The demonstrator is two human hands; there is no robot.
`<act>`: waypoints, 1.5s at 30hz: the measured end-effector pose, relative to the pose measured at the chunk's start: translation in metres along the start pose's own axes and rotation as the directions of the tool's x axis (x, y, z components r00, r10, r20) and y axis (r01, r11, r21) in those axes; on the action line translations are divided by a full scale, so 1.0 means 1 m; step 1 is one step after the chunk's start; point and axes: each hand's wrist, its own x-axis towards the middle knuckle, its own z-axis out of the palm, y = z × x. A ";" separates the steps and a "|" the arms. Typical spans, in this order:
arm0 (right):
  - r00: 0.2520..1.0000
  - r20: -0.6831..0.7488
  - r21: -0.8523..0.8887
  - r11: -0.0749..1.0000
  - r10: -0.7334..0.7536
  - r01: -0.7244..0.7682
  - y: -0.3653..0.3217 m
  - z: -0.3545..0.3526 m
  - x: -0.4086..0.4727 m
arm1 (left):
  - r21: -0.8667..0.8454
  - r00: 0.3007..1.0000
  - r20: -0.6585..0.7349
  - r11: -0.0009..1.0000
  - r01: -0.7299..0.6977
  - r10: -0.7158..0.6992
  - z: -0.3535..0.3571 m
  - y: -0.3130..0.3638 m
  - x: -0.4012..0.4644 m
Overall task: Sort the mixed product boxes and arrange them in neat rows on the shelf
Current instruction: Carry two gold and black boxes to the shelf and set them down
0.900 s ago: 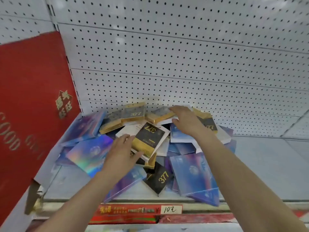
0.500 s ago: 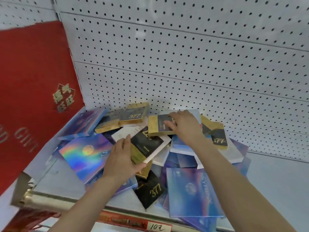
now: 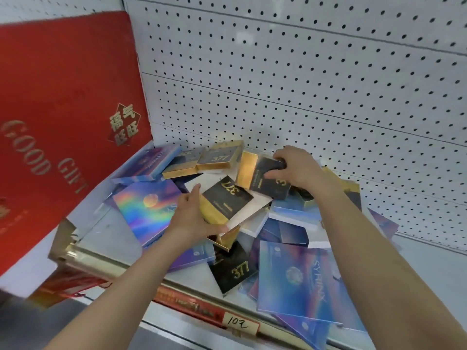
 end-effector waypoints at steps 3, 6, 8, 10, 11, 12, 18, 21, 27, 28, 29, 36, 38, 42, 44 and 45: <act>0.988 -0.146 0.015 0.999 0.042 -0.040 -0.001 0.010 -0.021 | -0.365 0.994 -0.064 0.929 0.061 -0.091 -0.006 0.003 -0.003; 0.936 -0.339 0.138 0.989 0.091 -0.046 -0.003 0.027 -0.047 | -0.623 0.969 -0.060 0.767 0.152 -0.240 -0.010 0.000 -0.007; 0.882 -0.438 0.266 0.962 0.175 -0.058 -0.009 0.033 -0.064 | -0.730 0.963 -0.034 0.665 0.159 -0.268 -0.013 -0.007 -0.007; 0.850 -0.440 0.435 0.897 0.289 -0.080 -0.018 0.037 -0.081 | -0.816 0.970 0.012 0.558 0.149 -0.242 -0.019 -0.011 -0.008; 0.841 -0.409 0.533 0.841 0.353 -0.093 -0.021 0.041 -0.090 | -0.854 0.973 0.038 0.498 0.151 -0.230 -0.022 -0.014 -0.010; 0.840 -0.361 0.628 0.772 0.405 -0.102 -0.025 0.044 -0.099 | -0.886 0.974 0.058 0.439 0.152 -0.221 -0.025 -0.016 -0.013; 0.744 -0.125 0.888 0.408 0.657 -0.211 -0.054 0.084 -0.167 | -0.918 0.974 0.175 0.335 0.214 -0.142 -0.033 -0.043 -0.036; 0.651 -0.067 0.924 0.293 0.756 -0.245 -0.068 0.107 -0.211 | -0.880 0.950 0.305 0.364 0.307 -0.063 -0.023 -0.059 -0.060; 0.391 0.016 0.988 0.045 0.920 -0.145 -0.085 0.148 -0.326 | -0.767 0.875 0.483 0.500 0.403 0.036 0.018 -0.068 -0.106; 0.343 0.027 0.993 0.014 0.939 -0.116 -0.086 0.151 -0.346 | -0.750 0.861 0.506 0.519 0.410 0.051 0.027 -0.064 -0.114; 0.297 0.037 0.995 -0.009 0.954 -0.095 -0.086 0.155 -0.366 | -0.731 0.842 0.535 0.534 0.424 0.064 0.036 -0.058 -0.123; 0.089 0.136 0.991 -0.135 0.987 -0.017 -0.065 0.164 -0.495 | -0.637 0.728 0.668 0.622 0.455 0.151 0.112 0.001 -0.200; 0.030 0.159 0.987 -0.160 0.987 0.031 -0.049 0.163 -0.531 | -0.608 0.691 0.700 0.658 0.445 0.179 0.141 0.022 -0.224; -0.059 0.181 0.980 -0.175 0.982 0.090 -0.007 0.155 -0.608 | -0.554 0.630 0.745 0.730 0.401 0.219 0.208 0.071 -0.272; -0.094 0.182 0.981 -0.174 0.979 0.089 0.017 0.149 -0.651 | -0.533 0.597 0.769 0.746 0.399 0.230 0.242 0.099 -0.302; -0.108 0.180 0.982 -0.171 0.978 0.085 0.030 0.145 -0.673 | -0.527 0.580 0.779 0.751 0.397 0.240 0.260 0.115 -0.319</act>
